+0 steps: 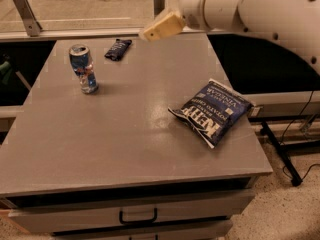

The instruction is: Place redbull can upright

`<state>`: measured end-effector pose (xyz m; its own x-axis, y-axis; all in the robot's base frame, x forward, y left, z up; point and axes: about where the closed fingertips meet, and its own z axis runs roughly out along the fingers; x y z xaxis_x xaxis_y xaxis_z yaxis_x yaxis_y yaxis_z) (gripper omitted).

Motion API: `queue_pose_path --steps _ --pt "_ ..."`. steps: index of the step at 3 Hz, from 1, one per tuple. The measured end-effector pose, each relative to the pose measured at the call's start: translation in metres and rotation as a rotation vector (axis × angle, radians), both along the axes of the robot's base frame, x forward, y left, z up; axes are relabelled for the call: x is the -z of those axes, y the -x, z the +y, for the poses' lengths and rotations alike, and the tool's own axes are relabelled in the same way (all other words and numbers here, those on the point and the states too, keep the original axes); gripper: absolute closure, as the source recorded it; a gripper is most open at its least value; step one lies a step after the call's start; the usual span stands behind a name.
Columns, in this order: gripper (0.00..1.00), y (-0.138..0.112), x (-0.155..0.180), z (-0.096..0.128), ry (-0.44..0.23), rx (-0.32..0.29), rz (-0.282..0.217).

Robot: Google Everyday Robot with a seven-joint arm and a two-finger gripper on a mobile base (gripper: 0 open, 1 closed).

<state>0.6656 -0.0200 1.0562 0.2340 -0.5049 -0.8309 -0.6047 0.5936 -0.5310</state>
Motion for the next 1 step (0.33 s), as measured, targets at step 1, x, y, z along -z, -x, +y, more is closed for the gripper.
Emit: queue_pose_path --steps 1 --pt "0.0 -0.0043 -0.049 -0.0158 -0.015 0.024 -0.088"
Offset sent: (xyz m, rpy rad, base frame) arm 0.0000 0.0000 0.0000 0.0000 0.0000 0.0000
